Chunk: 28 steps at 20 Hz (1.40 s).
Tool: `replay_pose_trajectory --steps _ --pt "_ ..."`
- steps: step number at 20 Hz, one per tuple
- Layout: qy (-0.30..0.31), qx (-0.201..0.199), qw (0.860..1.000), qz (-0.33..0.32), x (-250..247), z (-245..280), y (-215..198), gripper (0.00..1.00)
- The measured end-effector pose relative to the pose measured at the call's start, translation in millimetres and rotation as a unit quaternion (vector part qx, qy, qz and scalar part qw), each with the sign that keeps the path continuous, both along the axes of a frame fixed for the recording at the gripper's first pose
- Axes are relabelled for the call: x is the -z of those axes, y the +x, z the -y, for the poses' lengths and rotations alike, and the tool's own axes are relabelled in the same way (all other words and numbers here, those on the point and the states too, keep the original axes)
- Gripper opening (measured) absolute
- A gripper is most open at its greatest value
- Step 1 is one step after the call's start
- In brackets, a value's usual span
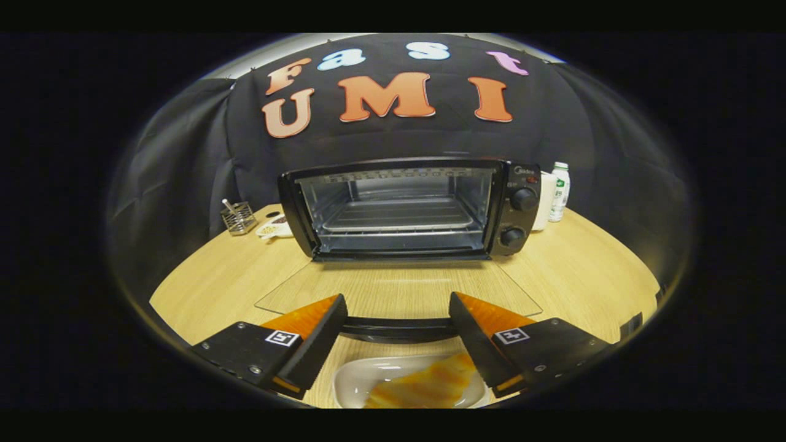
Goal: Open the toaster oven, put the food inside, and close the toaster oven door.
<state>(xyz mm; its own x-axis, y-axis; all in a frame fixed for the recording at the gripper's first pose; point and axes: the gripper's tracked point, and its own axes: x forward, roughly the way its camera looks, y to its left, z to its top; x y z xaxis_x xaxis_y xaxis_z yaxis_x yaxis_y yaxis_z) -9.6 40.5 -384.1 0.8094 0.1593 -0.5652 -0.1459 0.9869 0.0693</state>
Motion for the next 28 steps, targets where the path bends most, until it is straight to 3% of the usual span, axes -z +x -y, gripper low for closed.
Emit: replay_pose_trajectory --steps 4,8,10,13,18,28 --pt "0.008 0.008 1.000 -0.016 18 2 -6 1.00" --pt "-0.030 0.004 0.999 -0.014 23 2 -8 0.99" --pt "-0.007 0.014 1.000 -0.010 11 2 -10 0.99" --pt "0.017 0.052 0.998 0.014 -16 10 -21 0.99" --pt "-0.009 0.098 0.993 0.066 -52 33 -61 0.99" --pt "-0.036 0.153 0.984 0.079 -29 28 -131 0.99"
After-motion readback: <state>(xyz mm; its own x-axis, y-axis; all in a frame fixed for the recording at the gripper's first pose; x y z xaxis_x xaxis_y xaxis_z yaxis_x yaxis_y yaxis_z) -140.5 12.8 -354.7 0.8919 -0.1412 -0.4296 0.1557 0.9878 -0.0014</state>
